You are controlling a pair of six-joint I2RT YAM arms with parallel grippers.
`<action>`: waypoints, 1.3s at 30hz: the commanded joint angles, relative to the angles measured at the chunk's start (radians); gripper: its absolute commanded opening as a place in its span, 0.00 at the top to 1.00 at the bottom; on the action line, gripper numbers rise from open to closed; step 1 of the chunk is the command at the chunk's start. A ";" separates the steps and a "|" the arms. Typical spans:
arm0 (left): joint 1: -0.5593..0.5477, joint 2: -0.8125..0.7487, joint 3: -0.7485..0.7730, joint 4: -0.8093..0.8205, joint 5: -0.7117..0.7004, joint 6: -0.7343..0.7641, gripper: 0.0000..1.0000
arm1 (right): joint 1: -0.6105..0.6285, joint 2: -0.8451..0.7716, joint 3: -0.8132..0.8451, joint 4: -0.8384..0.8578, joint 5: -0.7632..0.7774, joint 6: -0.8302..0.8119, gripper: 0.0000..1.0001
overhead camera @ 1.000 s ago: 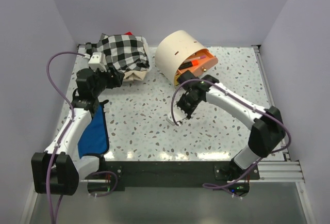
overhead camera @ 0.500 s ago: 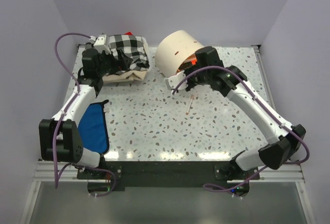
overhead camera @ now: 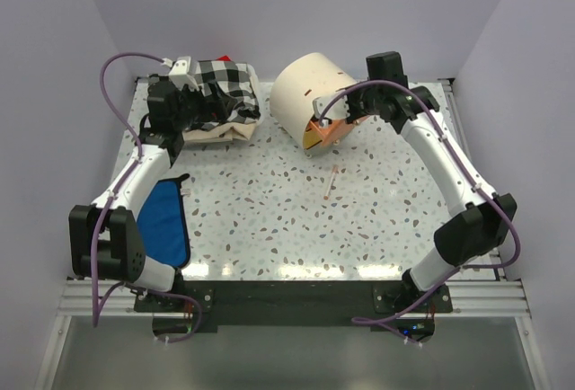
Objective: Sort the stationery into containers
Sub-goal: Place the pen in the drawer, then pick up the pen from the center of the board.
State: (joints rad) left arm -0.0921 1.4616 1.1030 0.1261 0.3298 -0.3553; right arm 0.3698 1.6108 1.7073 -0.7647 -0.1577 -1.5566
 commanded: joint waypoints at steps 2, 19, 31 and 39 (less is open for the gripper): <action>-0.003 -0.001 0.041 0.038 -0.012 0.015 0.00 | -0.003 0.000 0.006 0.039 0.023 -0.062 0.93; -0.006 0.017 0.047 0.056 -0.015 -0.004 0.00 | -0.011 -0.150 -0.067 0.329 -0.057 0.359 0.46; -0.011 0.000 0.055 -0.020 -0.113 0.028 0.00 | 0.049 -0.350 -0.316 0.035 0.436 1.892 0.47; -0.017 0.008 0.087 -0.077 -0.161 0.070 0.00 | 0.050 -0.180 -0.282 -0.031 0.537 2.259 0.55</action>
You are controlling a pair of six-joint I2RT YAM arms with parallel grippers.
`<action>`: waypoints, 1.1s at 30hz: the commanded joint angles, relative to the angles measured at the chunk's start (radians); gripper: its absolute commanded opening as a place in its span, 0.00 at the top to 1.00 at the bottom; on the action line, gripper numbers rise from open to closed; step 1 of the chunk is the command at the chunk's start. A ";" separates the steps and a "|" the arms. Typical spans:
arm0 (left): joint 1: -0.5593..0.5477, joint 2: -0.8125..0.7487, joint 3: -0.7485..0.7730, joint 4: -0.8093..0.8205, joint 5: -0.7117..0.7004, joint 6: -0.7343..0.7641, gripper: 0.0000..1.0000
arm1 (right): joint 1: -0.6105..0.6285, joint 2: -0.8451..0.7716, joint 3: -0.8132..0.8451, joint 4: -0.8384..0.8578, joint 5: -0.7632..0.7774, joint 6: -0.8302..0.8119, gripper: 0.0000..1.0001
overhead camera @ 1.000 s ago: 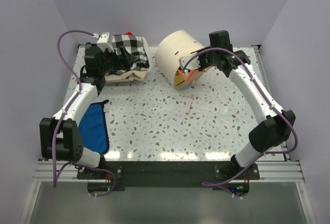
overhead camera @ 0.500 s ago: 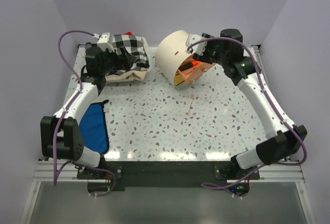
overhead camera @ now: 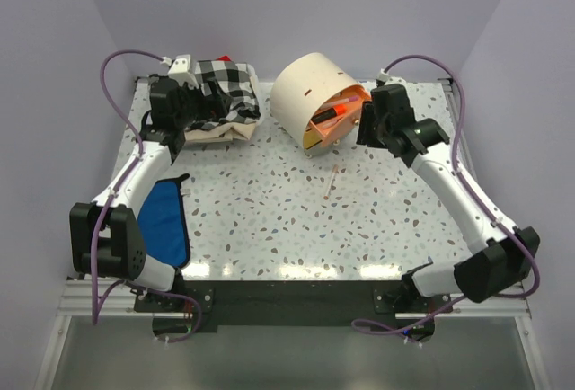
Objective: Sort the stationery into containers
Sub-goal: Pick up the pen from the center of the board.
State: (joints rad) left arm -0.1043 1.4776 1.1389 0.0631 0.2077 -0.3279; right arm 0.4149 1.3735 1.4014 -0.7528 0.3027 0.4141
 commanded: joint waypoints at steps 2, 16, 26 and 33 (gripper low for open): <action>-0.005 -0.007 0.059 -0.023 -0.047 0.064 0.00 | 0.016 0.085 0.001 -0.008 0.056 0.307 0.57; -0.003 0.039 0.102 -0.026 -0.083 0.156 0.00 | 0.084 0.156 -0.271 0.230 -0.024 0.371 0.59; -0.003 0.013 0.047 -0.025 -0.079 0.164 0.00 | 0.211 0.239 -0.360 0.427 0.055 0.462 0.53; -0.003 0.009 0.041 -0.020 -0.079 0.159 0.00 | 0.239 0.248 -0.413 0.478 0.099 0.454 0.54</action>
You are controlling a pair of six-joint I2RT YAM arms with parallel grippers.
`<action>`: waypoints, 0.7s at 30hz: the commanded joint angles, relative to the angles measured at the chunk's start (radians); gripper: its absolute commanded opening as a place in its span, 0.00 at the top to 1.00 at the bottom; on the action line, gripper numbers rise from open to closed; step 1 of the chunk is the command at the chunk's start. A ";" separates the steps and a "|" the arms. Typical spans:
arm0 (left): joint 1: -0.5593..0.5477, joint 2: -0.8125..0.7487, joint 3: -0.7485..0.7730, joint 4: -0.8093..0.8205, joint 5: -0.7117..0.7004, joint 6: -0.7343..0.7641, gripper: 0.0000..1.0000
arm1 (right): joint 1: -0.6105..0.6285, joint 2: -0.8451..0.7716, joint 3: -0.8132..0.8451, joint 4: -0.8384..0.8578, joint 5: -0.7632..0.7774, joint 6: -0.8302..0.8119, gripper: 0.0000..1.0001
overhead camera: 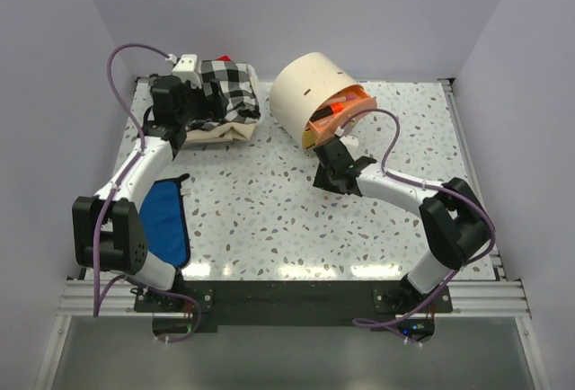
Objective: Sort the stationery into containers
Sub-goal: Pick up the pen from the center of the board.
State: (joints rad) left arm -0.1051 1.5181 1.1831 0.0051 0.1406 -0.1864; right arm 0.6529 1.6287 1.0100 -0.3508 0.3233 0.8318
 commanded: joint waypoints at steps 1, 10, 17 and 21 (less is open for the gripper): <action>-0.002 -0.033 -0.005 0.039 -0.012 0.016 0.00 | 0.001 -0.010 -0.030 0.076 0.089 0.041 0.55; -0.004 -0.047 -0.051 0.052 0.002 -0.008 0.00 | -0.001 -0.010 -0.122 0.139 0.122 0.058 0.56; -0.002 -0.062 -0.077 0.055 0.010 -0.018 0.00 | 0.001 0.025 -0.120 0.177 0.132 0.062 0.58; -0.002 -0.076 -0.089 0.056 0.011 -0.025 0.00 | -0.001 0.043 -0.132 0.171 0.138 0.064 0.64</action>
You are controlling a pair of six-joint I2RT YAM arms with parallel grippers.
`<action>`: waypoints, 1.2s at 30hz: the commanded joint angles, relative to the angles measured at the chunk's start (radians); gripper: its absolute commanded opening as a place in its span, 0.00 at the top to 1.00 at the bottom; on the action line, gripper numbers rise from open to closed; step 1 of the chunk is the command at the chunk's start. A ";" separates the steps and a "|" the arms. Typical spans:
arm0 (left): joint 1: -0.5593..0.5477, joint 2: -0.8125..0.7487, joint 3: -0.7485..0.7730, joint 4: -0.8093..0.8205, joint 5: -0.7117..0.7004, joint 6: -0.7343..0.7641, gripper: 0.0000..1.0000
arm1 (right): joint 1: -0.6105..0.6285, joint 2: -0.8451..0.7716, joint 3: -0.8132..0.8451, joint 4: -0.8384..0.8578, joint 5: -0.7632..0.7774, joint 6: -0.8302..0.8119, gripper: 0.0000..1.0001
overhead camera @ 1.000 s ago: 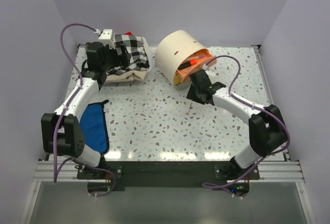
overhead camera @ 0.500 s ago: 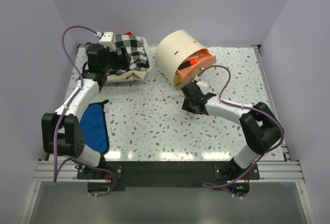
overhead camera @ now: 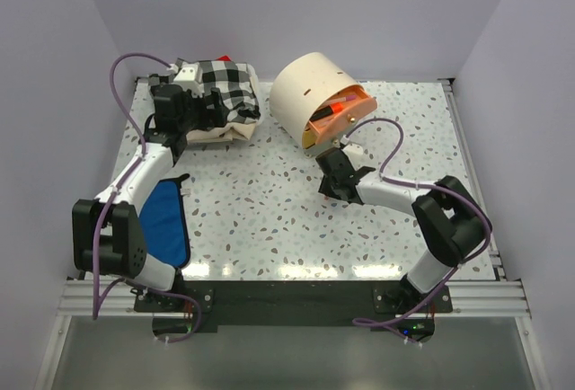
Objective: Sort the stationery into containers
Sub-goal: Pick up the pen from the center of the board, then place the pen in the drawer.
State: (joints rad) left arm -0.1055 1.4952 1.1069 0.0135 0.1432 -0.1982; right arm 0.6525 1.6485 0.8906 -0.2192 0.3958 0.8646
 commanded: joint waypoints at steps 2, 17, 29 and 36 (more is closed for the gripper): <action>-0.003 -0.059 -0.021 0.048 0.009 -0.017 0.00 | -0.001 0.033 -0.019 0.023 0.074 0.036 0.65; -0.003 -0.089 -0.022 0.049 0.042 -0.056 0.00 | -0.016 -0.131 0.053 -0.386 0.101 -0.025 1.00; -0.020 -0.076 0.036 0.088 0.107 -0.098 0.00 | -0.040 -0.342 0.435 -0.635 0.066 -0.461 1.00; -0.028 -0.053 0.088 0.112 0.130 -0.115 0.00 | -0.039 -0.325 0.586 -0.441 -0.101 -0.822 1.00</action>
State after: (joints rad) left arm -0.1249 1.4456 1.1378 0.0521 0.2436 -0.2867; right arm 0.6136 1.3106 1.3880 -0.7883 0.4168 0.3363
